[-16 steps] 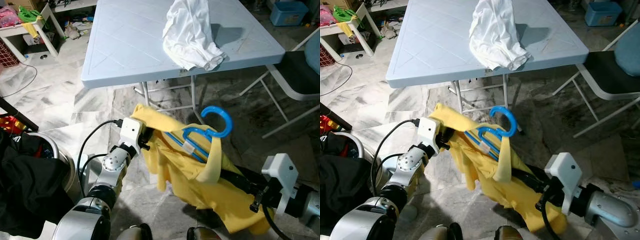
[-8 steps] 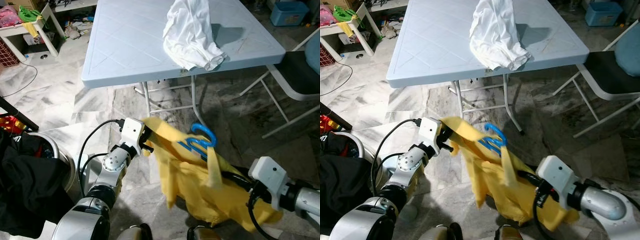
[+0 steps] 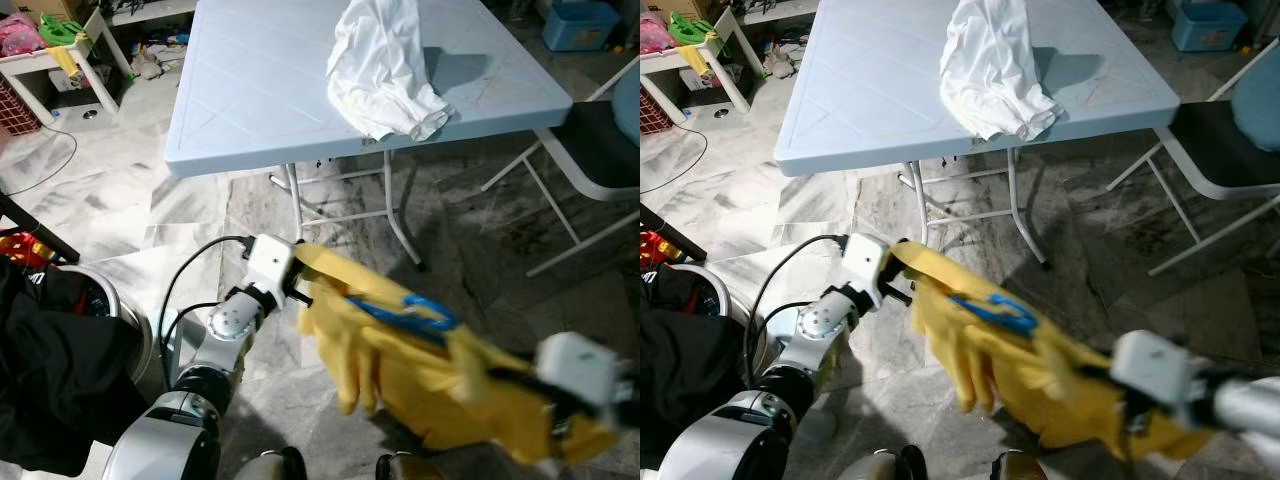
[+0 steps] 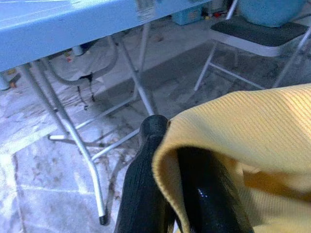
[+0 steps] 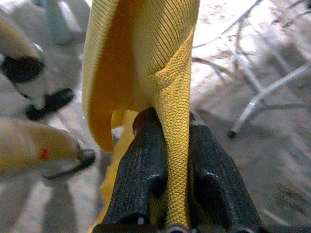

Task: Hang hanger

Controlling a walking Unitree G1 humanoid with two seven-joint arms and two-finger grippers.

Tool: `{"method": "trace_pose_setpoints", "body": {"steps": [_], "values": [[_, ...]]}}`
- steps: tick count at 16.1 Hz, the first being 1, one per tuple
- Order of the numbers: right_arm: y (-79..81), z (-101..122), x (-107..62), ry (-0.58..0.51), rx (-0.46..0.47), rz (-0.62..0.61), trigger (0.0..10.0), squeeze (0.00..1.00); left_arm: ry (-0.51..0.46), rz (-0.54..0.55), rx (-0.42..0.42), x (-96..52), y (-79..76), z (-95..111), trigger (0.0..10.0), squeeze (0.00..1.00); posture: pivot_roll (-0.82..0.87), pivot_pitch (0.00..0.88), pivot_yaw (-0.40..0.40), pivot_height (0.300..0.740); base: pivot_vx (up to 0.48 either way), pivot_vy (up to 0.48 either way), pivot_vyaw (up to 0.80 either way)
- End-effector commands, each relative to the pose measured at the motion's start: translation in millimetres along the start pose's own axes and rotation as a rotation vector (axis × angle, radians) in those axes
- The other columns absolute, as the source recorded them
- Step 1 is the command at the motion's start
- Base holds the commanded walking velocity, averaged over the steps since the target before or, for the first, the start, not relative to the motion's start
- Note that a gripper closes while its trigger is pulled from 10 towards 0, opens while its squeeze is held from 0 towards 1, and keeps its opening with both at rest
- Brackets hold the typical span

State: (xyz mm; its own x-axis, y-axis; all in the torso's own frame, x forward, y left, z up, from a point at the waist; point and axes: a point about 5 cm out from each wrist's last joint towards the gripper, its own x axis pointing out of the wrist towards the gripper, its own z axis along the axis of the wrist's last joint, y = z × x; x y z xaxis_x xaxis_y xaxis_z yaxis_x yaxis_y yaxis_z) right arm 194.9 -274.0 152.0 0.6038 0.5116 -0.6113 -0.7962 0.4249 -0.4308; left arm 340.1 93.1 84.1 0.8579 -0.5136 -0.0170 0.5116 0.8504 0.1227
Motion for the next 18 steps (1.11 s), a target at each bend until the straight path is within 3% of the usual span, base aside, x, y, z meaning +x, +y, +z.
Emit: {"method": "trace_pose_setpoints", "body": {"steps": [1,3,5,9,13,16,18], "values": [[-5.4,-8,-14.1,0.052,0.008,-0.001,10.0,0.0,0.011,0.102,-0.005,-7.9,25.0,0,0.0,0.0,-0.22,0.174,0.123,0.74,0.0,0.0,0.0],[-15.3,-6,-25.5,0.042,0.006,-0.029,10.0,0.0,0.042,0.09,0.0,-8.9,22.7,-5,0.0,0.0,-0.22,0.176,0.123,0.74,0.0,0.0,0.0],[-25.8,3,-47.2,0.005,0.021,-0.056,10.0,0.0,0.095,0.08,0.006,-11.6,21.3,-13,0.0,0.0,-0.23,0.178,0.123,0.74,0.0,0.0,0.0],[-33.0,20,-70.4,-0.081,0.051,-0.074,10.0,0.0,0.138,0.067,0.001,-13.6,19.7,-19,0.0,0.0,-0.24,0.18,0.123,0.74,0.0,0.0,0.0],[-17.8,28,-85.2,-0.079,0.063,0.037,10.0,0.0,0.181,0.077,-0.055,-15.4,21.4,-25,0.0,0.0,-0.25,0.182,0.124,0.74,0.0,0.0,0.0],[-9.1,30,-101.7,-0.047,0.084,0.125,10.0,0.0,0.207,0.1,-0.151,-15.5,25.7,-27,0.0,0.0,-0.25,0.184,0.123,0.74,0.0,0.0,0.0],[-11.2,42,-103.2,-0.16,0.113,0.114,10.0,0.0,0.227,0.061,-0.196,-15.9,19.6,-31,0.0,0.0,-0.26,0.187,0.122,0.74,0.0,0.0,0.0]]}}
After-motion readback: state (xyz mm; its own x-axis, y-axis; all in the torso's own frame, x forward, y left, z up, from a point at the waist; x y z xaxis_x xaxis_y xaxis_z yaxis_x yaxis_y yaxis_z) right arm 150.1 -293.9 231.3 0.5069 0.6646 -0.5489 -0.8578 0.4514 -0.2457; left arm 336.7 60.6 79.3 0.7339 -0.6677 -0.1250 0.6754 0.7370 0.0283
